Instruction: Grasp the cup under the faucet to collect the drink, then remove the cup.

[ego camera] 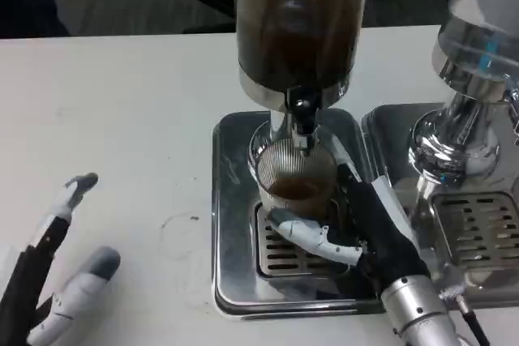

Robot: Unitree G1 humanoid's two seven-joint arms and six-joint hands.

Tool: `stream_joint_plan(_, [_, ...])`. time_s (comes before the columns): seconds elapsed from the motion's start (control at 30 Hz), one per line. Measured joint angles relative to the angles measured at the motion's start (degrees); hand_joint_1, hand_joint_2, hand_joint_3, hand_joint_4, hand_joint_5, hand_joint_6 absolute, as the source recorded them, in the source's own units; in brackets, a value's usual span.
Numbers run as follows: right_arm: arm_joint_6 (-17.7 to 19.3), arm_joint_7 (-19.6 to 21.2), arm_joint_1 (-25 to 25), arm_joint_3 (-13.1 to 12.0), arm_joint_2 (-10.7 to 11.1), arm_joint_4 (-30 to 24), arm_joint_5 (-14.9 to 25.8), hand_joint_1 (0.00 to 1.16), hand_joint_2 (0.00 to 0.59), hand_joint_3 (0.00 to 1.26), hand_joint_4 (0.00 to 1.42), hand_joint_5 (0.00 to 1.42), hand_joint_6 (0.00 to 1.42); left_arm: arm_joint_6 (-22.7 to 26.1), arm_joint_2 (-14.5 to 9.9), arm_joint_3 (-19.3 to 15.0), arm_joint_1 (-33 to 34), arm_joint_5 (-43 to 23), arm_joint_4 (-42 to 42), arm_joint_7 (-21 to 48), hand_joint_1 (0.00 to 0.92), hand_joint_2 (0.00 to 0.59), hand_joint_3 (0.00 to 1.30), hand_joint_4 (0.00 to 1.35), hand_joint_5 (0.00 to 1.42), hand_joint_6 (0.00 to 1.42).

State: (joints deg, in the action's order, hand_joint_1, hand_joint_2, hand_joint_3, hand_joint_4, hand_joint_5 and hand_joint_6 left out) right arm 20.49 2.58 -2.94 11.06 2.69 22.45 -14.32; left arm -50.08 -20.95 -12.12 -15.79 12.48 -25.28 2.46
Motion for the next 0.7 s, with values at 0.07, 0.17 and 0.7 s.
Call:
stream_joint_plan(0.07, [0.12, 0.47, -0.23, 0.03, -0.1, 0.42, -0.12, 0.81, 0.17, 0.0, 0.0, 0.0, 0.03, 0.0, 0.0, 0.04, 0.0, -0.71, 0.0, 0.0, 0.0, 0.127, 0.09, 0.0, 0.05, 0.0])
stream_joint_plan(0.17, [0.53, 1.65, -0.32, 0.06, -0.7, 1.05, -0.22, 0.82, 0.171, 0.0, 0.0, 0.0, 0.06, 0.01, 0.0, 0.11, -0.01, -0.89, 0.0, 0.0, 0.0, 0.127, 0.09, 0.0, 0.06, 0.0])
stream_joint_plan(0.7, [2.73, 3.83, -1.75, 0.8, -2.27, 4.1, -0.32, 0.9, 0.158, 0.0, 0.15, 0.2, 0.34, 0.24, -0.01, 0.14, -0.49, -2.17, 0.02, 0.01, 0.0, 0.133, 0.1, 0.0, 0.07, 0.0])
